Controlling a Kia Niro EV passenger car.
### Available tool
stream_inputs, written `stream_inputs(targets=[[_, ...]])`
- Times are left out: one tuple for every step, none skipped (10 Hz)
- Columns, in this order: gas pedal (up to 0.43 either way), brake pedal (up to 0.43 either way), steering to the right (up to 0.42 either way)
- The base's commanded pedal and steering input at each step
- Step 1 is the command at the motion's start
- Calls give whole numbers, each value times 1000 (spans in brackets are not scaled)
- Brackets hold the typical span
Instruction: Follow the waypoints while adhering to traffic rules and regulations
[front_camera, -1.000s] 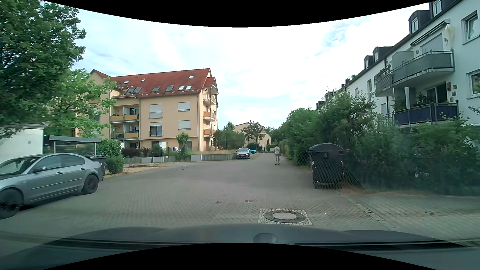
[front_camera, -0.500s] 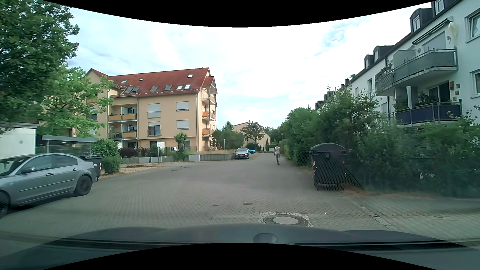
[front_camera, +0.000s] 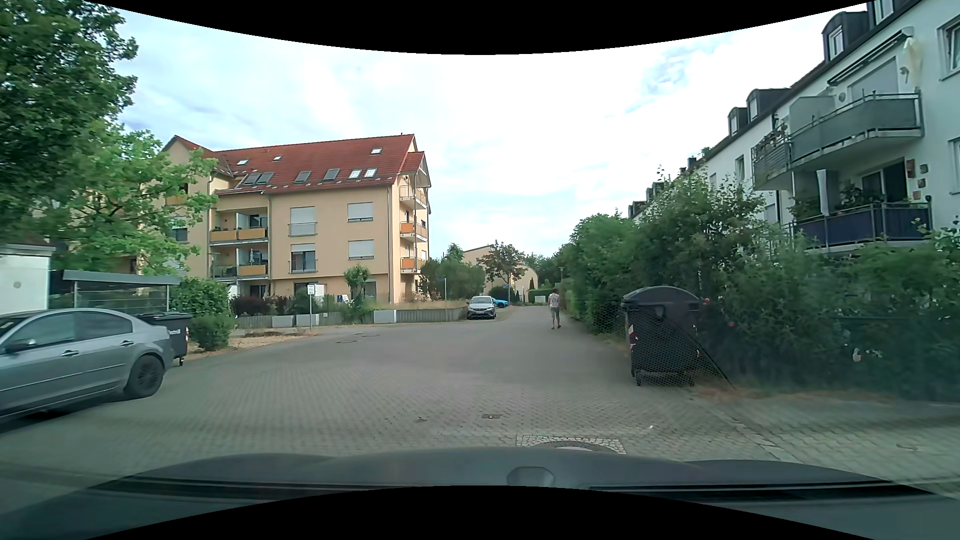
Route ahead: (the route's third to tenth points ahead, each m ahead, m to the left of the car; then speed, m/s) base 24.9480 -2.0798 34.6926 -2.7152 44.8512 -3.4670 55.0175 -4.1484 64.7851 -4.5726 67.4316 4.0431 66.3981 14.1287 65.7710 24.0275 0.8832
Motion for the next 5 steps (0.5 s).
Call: stream_inputs(targets=[[0,0,63],[0,0,46],[0,0,28],[0,0,6],[0,0,-8]])
